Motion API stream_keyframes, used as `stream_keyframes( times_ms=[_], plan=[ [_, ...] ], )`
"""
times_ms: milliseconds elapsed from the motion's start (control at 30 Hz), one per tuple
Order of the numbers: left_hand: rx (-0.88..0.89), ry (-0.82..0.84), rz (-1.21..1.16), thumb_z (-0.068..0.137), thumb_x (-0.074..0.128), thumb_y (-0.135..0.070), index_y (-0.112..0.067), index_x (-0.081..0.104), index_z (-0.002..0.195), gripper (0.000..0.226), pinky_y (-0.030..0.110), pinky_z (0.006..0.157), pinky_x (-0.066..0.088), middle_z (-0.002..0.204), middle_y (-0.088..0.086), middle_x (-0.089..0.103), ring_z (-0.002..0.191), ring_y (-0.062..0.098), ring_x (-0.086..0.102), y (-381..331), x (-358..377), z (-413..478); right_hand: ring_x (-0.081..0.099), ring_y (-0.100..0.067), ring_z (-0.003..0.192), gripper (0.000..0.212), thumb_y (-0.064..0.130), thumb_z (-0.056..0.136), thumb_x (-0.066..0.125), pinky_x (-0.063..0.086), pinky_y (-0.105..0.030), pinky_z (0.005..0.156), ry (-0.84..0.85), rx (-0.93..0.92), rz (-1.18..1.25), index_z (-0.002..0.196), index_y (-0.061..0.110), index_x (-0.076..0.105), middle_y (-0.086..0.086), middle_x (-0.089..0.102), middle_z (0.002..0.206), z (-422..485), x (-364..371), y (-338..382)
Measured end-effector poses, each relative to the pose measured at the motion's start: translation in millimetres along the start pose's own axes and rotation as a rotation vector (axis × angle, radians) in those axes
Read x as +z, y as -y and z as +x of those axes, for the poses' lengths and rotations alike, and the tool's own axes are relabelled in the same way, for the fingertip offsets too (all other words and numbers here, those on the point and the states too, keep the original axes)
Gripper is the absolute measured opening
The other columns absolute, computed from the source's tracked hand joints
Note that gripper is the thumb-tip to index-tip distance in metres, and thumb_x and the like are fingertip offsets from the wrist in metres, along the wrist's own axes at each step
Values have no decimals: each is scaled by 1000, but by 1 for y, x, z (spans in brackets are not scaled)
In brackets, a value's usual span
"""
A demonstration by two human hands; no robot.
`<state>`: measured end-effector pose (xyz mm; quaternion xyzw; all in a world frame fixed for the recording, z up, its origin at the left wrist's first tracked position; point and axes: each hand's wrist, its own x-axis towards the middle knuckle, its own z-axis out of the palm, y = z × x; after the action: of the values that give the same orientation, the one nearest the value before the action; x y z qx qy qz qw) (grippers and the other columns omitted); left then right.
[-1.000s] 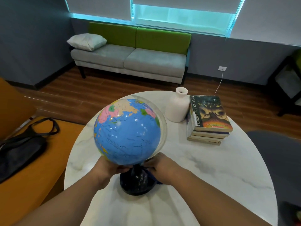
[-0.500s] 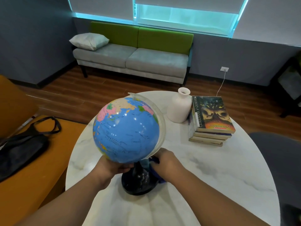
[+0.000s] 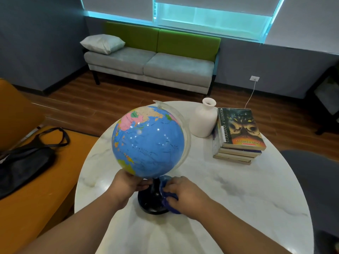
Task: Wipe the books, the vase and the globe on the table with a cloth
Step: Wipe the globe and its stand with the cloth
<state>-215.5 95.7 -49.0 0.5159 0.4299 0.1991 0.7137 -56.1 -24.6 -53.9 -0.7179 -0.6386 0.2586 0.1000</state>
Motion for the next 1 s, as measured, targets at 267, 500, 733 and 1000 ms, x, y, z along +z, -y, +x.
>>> stream_keyframes(
  times_ms=[267, 500, 733, 1000],
  plan=[
    [-13, -82, 17, 83, 63, 10, -13, 64, 97, 27, 34, 66, 60, 79, 4, 75, 69, 19, 72, 1, 4, -2, 51, -25, 105, 37, 27, 86, 47, 44, -23, 86, -38, 50, -60, 119, 26, 64, 4, 49, 127, -1, 6, -7],
    [-33, -112, 2, 91, 50, 9, -10, 63, 92, 23, 31, 63, 59, 73, 8, 74, 65, 23, 72, -2, 9, -3, 40, -24, 107, 39, 25, 96, 43, 36, -26, 83, -5, 41, -187, 133, 32, 56, 5, 51, 128, -9, -1, -9],
    [-20, -113, 3, 81, 66, 0, -2, 65, 95, 14, 27, 61, 59, 81, 15, 74, 70, 23, 73, -3, 13, -1, 39, -21, 105, 79, 52, 73, 9, 40, -29, 92, 24, -17, -135, 134, 32, 54, 9, 49, 129, -19, 9, -5],
    [-5, -167, 58, 91, 57, 0, -5, 64, 94, 9, 26, 62, 58, 81, 14, 74, 68, 20, 72, -3, 20, 3, 39, -27, 105, 85, 49, 69, 5, 40, -33, 92, 34, -69, -138, 135, 28, 54, 8, 51, 134, -22, 10, 6]
  ],
)
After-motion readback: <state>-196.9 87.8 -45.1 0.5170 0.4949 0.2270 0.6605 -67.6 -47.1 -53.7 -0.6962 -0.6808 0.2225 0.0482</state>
